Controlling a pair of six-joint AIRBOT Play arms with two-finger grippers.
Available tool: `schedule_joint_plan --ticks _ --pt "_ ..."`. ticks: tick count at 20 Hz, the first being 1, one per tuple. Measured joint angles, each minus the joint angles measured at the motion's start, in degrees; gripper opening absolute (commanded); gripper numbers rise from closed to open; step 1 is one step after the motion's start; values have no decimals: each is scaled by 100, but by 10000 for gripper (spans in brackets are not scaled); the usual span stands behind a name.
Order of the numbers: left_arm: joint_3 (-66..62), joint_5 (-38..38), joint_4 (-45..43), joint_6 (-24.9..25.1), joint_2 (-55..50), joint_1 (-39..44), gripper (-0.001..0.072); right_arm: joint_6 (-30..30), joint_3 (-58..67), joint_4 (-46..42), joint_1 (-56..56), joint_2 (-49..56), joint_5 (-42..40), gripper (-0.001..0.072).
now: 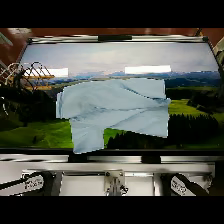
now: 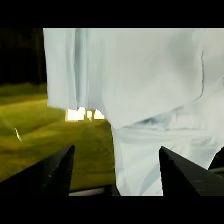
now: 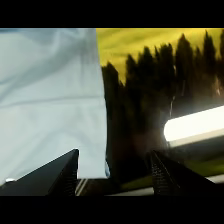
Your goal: Fold the shirts.
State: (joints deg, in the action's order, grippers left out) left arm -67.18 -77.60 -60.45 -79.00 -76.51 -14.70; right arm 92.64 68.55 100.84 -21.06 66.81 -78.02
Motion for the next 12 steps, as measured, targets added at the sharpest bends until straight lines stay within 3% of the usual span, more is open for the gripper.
schedule_joint_plan --ticks 2,5,12 --pt "597 -7 245 247 4 61 622 61 -205 138 -179 -13 -232 556" --pt "1314 616 555 542 -15 293 617 125 -459 551 -295 -26 -240 557" --pt "1738 1604 780 1182 -415 868 594 299 -614 914 -363 -26 -68 557"
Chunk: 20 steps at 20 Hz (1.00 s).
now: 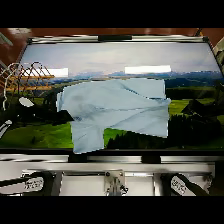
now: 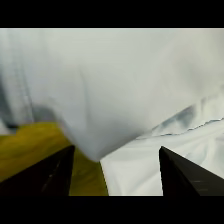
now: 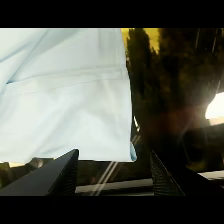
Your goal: Fold the shirts.
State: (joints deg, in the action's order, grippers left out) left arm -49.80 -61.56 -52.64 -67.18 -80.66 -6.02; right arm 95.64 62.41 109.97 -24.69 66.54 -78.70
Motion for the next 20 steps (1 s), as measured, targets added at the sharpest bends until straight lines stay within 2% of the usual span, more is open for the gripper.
schedule_joint_plan --ticks 2,4,5,7,8,12,20 --pt "22 179 17 114 -61 61 588 24 -9 22 -4 0 13 557" --pt "31 380 37 181 -96 107 451 46 -11 28 -11 0 17 557" --pt "37 468 35 212 -114 142 358 48 -15 33 -11 -2 20 557" --pt "48 584 -9 321 -144 216 65 33 -15 2 -11 2 28 629" --pt "46 616 2 372 -146 251 28 -28 -22 -74 -11 20 31 628" --pt "20 514 15 555 -144 315 28 -192 -271 -151 2 317 70 628" --pt "-15 142 20 656 105 330 28 -216 -542 306 509 1410 1462 627"
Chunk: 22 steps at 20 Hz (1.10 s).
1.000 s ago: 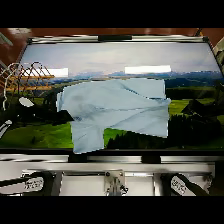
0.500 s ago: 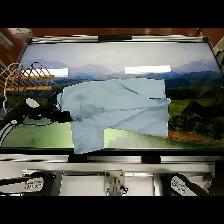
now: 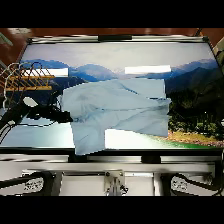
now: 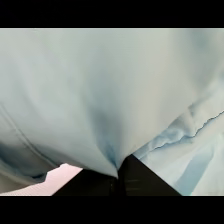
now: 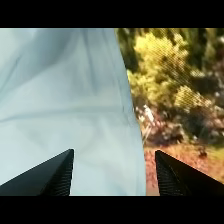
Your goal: Fold the shirts.
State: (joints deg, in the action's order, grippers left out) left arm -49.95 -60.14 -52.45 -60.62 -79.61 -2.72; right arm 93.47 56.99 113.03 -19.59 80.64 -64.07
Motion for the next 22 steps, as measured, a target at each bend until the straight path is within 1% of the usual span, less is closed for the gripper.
schedule_joint_plan --ticks 4,5,6,9,12,13,14,15,16,19,22 --pt "-15 -68 37 0 72 -42 28 90 -15 -2 96 302 450 626" --pt "-15 -79 46 -2 83 -46 28 127 -17 0 125 337 562 615" --pt "-15 -90 63 -2 90 -48 28 140 -17 -4 149 358 658 539" --pt "-22 -111 87 0 103 -57 28 177 -20 -28 262 409 879 538" --pt "-109 -133 98 46 107 -114 28 190 -7 -33 350 501 861 536" --pt "-164 -140 98 66 107 -151 28 199 -4 -42 367 529 841 419" --pt "-227 -184 98 72 107 -188 28 219 -9 -20 380 564 811 265" --pt "-297 -225 96 81 107 -221 28 221 -17 -2 389 590 800 132" --pt "-367 -256 101 83 107 -251 28 232 -28 2 396 586 769 46" --pt "-573 -354 101 87 107 -299 28 284 -33 -4 409 367 643 45" --pt "-942 -667 103 192 125 -317 27 387 4 28 409 -245 614 46"
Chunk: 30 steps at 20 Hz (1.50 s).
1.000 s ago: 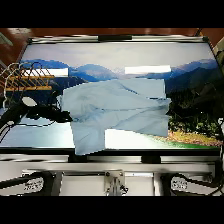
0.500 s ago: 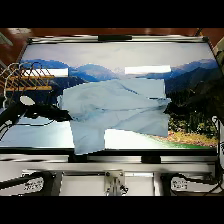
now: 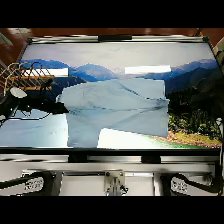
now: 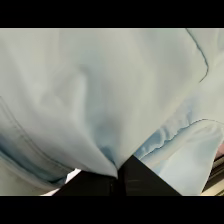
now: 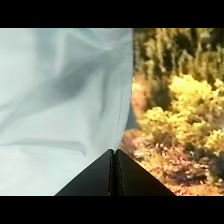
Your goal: Fold the shirts.
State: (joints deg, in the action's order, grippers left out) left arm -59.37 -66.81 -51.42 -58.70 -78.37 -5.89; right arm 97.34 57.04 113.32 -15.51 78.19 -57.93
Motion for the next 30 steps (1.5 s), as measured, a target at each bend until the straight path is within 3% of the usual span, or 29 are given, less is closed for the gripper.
schedule_joint_plan --ticks 5,9,13,18,20,23,27,30 --pt "-1353 -385 24 153 385 -9 28 234 562 57 0 -1519 -203 45" --pt "-3287 -450 66 66 809 -13 28 295 1731 258 0 -2555 -2 45" --pt "-5388 28 85 -590 1051 -13 28 321 3084 407 0 -3198 763 45" --pt "-5963 916 -151 -1458 1635 -264 28 321 4271 402 0 -3469 964 45" --pt "-5855 772 -317 -1665 1902 -507 28 321 4583 260 0 -3506 695 45" --pt "-5740 -90 -538 -1823 2164 -820 27 280 4863 -48 0 -3517 20 45" --pt "-5276 -1388 -649 -1899 2284 -953 28 138 4968 -323 0 -3335 -1488 45" --pt "-4498 -1781 -616 -1921 2310 -970 28 15 4649 -442 0 -3075 -2474 46"
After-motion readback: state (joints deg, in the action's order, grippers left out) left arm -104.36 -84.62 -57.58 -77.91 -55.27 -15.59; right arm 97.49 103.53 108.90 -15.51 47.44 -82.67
